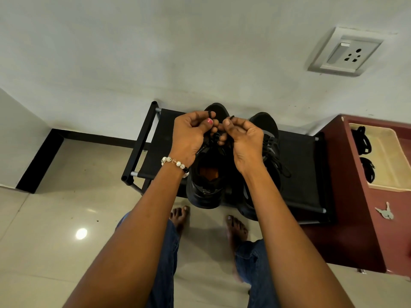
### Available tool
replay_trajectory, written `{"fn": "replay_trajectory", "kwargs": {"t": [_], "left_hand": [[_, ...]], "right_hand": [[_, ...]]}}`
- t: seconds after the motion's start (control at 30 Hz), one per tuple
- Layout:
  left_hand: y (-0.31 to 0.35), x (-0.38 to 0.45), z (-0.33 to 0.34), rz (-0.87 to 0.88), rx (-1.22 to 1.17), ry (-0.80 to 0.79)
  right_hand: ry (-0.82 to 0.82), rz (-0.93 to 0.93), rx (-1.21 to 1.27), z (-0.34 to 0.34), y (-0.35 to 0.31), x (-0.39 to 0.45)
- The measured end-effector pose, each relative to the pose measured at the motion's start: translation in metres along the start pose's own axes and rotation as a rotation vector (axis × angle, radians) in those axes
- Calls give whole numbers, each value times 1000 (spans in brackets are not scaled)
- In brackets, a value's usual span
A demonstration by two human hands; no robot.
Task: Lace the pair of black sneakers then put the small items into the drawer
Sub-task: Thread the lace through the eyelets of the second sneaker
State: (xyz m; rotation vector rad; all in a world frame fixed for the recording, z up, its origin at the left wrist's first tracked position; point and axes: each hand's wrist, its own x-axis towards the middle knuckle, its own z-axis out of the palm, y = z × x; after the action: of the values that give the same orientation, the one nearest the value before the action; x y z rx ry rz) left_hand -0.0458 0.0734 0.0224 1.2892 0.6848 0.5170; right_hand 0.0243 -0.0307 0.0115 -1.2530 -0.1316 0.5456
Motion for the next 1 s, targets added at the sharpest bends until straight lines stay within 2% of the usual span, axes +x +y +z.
{"fn": "replay_trajectory", "kwargs": {"t": [0.2,0.33,0.5,0.67,0.77,0.9,1.0], "left_hand": [[0,-1,1,-28,16,45],[-2,0,0,-43,-46,-12],[-2,-2,-1,-51,-79,-120],[0,1,-3,-184,-156,-61],[0,3,-6,-239,-218,-85],[-2,1,-7,-199,-199,-160],[-2,0,-7,-177,-172,-121]], "right_hand": [[99,29,43,2,6,1],[104,49,82,3,9,2],[-56,13,-7,0,7,5],[-250,24,-91,-6,-4,5],[-334,36,-98,-10,-7,5],[-318,36,-105,-10,-6,5],[-264,23,-92,-7,-4,5]]}}
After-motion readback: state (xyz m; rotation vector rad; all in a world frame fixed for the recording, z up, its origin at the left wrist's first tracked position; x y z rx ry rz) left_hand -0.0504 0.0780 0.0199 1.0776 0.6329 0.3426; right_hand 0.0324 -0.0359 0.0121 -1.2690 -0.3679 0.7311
